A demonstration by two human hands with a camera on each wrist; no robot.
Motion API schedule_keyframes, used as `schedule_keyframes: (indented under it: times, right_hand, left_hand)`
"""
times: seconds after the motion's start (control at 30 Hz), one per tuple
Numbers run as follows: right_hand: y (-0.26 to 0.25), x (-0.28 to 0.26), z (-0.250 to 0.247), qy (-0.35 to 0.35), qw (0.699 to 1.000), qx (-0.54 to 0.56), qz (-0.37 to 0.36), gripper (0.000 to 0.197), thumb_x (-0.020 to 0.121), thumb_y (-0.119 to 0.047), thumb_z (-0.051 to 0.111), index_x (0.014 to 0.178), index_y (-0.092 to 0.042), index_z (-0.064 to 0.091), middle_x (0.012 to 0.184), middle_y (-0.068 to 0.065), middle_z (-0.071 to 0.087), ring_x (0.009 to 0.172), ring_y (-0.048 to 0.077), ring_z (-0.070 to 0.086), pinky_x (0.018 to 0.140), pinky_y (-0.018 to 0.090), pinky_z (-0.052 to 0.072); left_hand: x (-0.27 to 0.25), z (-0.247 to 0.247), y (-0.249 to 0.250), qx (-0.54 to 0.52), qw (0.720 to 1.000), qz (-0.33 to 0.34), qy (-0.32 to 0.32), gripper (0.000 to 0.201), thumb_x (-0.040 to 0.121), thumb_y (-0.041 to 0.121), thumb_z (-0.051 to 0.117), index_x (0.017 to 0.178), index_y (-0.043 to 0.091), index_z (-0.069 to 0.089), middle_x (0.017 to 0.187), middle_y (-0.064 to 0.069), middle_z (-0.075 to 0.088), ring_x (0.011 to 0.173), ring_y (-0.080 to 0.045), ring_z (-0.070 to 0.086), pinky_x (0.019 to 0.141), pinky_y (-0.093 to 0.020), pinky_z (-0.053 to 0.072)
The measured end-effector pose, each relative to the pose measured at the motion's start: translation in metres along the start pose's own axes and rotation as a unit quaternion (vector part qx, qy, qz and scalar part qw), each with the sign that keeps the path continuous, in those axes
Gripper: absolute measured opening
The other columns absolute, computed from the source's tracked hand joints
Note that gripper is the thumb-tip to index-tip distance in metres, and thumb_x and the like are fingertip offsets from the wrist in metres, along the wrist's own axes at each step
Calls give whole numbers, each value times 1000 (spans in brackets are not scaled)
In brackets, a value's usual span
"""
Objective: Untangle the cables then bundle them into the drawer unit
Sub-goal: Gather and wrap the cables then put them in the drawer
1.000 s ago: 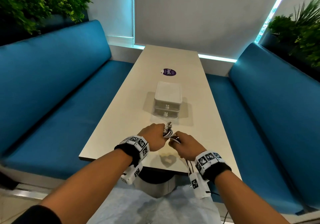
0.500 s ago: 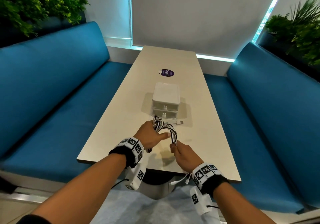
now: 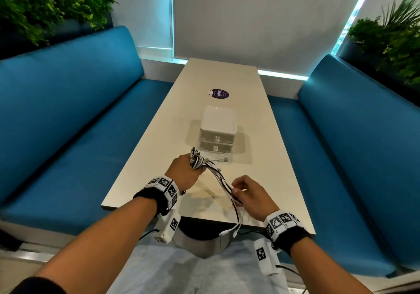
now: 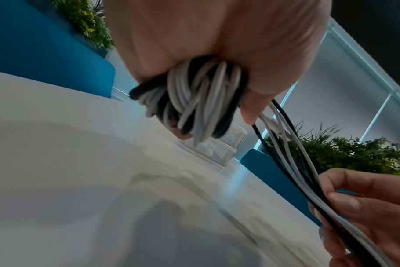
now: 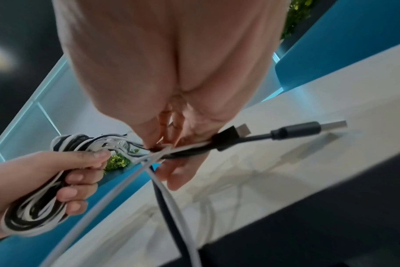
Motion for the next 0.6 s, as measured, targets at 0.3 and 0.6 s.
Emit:
schedule_keyframes:
  times: [0.3, 0.6]
  right_hand:
    - [-4, 9, -10, -97, 960, -255, 64, 10, 84, -14, 53, 87, -21, 59, 85, 3, 69, 64, 17, 71, 67, 37, 61]
    - [8, -3, -16, -152, 939, -287, 116, 20, 89, -9, 38, 85, -21, 54, 87, -1, 73, 71, 10, 68, 48, 18, 43]
  left_hand:
    - [7, -1, 6, 8, 1000, 7, 24, 20, 82, 46, 68, 81, 28, 57, 87, 2, 68, 82, -25, 63, 78, -36, 54]
    - [18, -31, 31, -68, 995, 20, 65, 15, 84, 32, 72, 80, 28, 58, 92, -4, 69, 86, -28, 62, 80, -32, 52]
Point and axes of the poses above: each hand's wrist, its own x-axis towards the middle knuckle, its own z-axis out of the palm, y = z × x, the point moved 9 cm from there along x, towards the middle knuckle
